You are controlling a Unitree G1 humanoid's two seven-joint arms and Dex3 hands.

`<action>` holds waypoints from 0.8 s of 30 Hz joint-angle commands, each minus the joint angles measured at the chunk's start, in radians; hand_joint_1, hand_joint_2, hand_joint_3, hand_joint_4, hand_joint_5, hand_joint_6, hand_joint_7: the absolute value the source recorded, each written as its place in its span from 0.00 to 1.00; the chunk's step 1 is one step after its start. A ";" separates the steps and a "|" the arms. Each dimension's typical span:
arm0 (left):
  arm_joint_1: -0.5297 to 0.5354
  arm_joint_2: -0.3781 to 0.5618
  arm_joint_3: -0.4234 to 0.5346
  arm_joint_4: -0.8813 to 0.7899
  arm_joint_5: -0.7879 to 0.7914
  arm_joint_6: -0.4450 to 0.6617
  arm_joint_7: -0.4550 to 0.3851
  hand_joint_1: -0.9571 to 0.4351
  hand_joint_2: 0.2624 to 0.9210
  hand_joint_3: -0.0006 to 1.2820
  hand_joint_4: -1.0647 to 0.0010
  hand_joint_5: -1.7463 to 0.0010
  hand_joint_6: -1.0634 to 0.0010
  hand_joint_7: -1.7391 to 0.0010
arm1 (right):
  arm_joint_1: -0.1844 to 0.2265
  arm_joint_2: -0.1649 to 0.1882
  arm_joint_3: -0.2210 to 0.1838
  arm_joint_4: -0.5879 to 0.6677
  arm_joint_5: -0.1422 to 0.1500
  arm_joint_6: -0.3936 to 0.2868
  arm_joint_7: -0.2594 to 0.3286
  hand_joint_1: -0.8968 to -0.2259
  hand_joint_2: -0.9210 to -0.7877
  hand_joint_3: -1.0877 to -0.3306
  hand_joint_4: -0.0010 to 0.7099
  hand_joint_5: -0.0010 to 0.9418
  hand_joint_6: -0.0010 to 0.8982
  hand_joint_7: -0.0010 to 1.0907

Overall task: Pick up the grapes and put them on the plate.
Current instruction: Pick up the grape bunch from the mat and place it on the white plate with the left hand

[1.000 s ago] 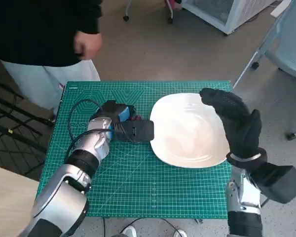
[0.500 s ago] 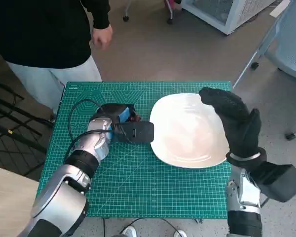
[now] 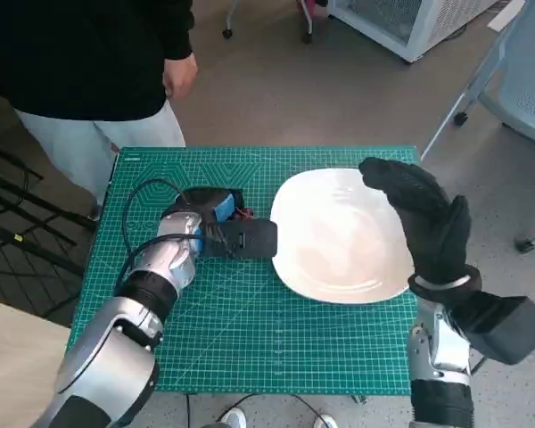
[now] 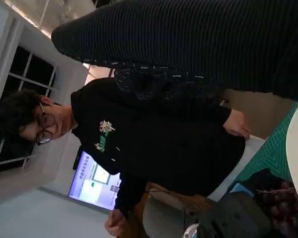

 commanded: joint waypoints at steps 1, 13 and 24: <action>0.057 -0.001 -0.002 0.032 -0.006 0.005 -0.031 0.69 1.00 0.17 0.56 0.20 0.52 0.26 | 0.001 0.003 -0.001 0.013 0.003 0.005 -0.002 0.63 0.00 0.67 0.27 0.00 0.00 0.39; 0.049 0.010 0.001 0.014 -0.015 0.003 -0.037 0.69 1.00 0.16 0.55 0.19 0.51 0.29 | -0.002 0.004 -0.001 0.018 -0.006 -0.004 -0.009 0.63 0.00 0.67 0.27 0.00 0.00 0.39; 0.038 0.032 0.016 -0.036 -0.030 0.002 -0.045 0.69 1.00 0.14 0.49 0.20 0.50 0.31 | -0.005 0.003 -0.004 0.024 -0.005 -0.008 -0.011 0.62 0.00 0.67 0.27 0.00 0.00 0.39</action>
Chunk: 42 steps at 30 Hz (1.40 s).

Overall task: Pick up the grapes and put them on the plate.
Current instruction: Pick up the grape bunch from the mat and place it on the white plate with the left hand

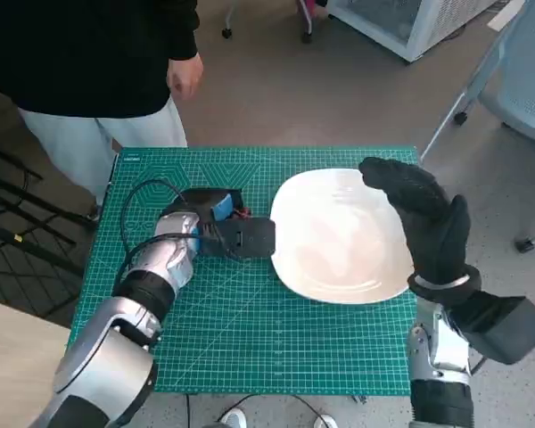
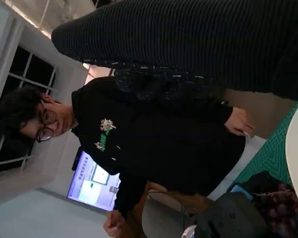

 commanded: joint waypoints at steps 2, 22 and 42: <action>0.034 0.026 0.013 -0.033 -0.012 0.006 -0.031 0.69 1.00 0.14 0.48 0.22 0.52 0.30 | 0.001 0.001 -0.005 0.018 0.003 0.003 -0.004 0.62 0.00 0.67 0.27 0.00 0.00 0.39; 0.165 0.171 0.099 -0.641 -0.002 0.139 -0.125 0.69 1.00 0.14 0.50 0.15 0.47 0.38 | -0.010 0.003 -0.014 0.025 0.005 0.004 -0.009 0.61 0.00 0.67 0.27 0.00 0.00 0.39; 0.331 0.271 0.244 -1.109 -0.017 0.105 -0.136 0.69 1.00 0.10 0.42 0.23 0.44 0.38 | -0.018 0.006 -0.013 0.036 0.006 -0.002 -0.010 0.60 0.00 0.67 0.28 0.00 0.00 0.39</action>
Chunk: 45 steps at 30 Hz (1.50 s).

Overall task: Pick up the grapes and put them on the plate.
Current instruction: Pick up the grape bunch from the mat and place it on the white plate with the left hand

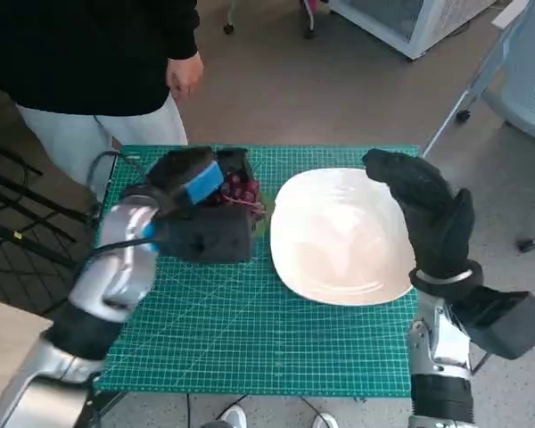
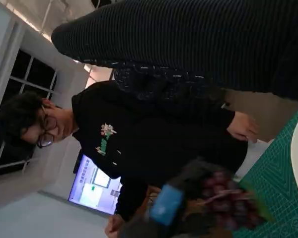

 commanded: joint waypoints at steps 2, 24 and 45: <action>0.035 0.009 0.025 -0.053 -0.002 -0.010 0.003 0.69 1.00 0.10 0.44 0.20 0.42 0.41 | 0.002 0.005 -0.002 0.021 0.006 -0.001 0.000 0.60 0.00 0.66 0.28 0.00 0.00 0.39; -0.019 -0.052 -0.012 -0.095 0.017 0.023 -0.096 0.69 1.00 0.11 0.41 0.25 0.49 0.33 | -0.002 -0.010 -0.011 0.032 0.014 -0.007 0.010 0.60 0.00 0.67 0.29 0.01 0.00 0.39; -0.261 -0.265 -0.147 0.147 0.033 -0.027 -0.104 0.69 1.00 0.13 0.49 0.22 0.48 0.30 | 0.024 -0.020 -0.031 0.005 0.012 -0.008 0.006 0.58 0.00 0.68 0.30 0.01 0.00 0.40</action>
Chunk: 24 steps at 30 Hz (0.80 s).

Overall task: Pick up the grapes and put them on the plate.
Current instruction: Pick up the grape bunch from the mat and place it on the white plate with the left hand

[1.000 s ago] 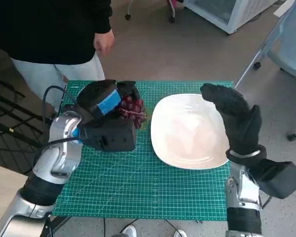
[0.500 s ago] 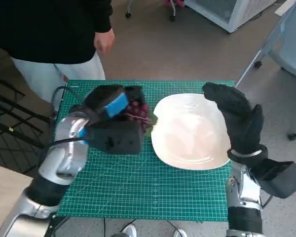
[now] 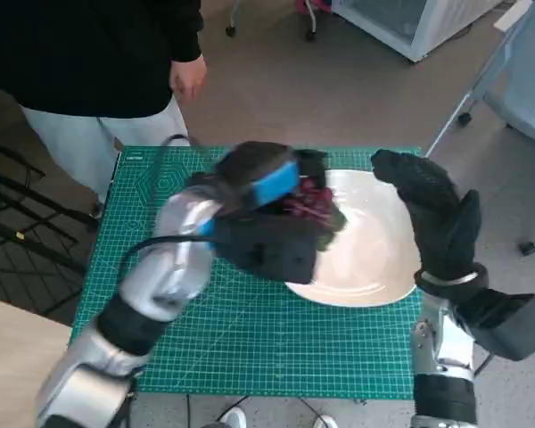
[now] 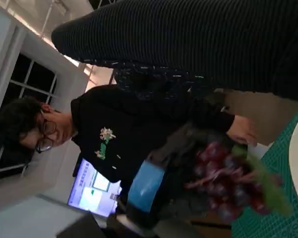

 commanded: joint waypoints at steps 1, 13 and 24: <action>-0.083 -0.038 -0.029 0.071 0.012 -0.016 -0.010 0.69 1.00 0.13 0.49 0.23 0.48 0.29 | 0.027 -0.011 -0.006 -0.008 0.009 0.005 0.001 0.58 0.00 0.68 0.31 0.01 0.00 0.40; -0.225 -0.127 -0.085 0.278 0.010 -0.039 -0.043 0.69 1.00 0.14 0.53 0.13 0.43 0.40 | 0.044 -0.020 -0.022 -0.021 0.018 -0.008 -0.002 0.57 0.00 0.70 0.31 0.01 0.01 0.41; -0.271 -0.169 -0.114 0.402 0.010 -0.061 -0.031 0.69 1.00 0.16 0.54 0.18 0.49 0.31 | 0.053 -0.022 -0.040 -0.007 0.013 -0.044 -0.012 0.59 0.00 0.72 0.32 0.01 0.03 0.39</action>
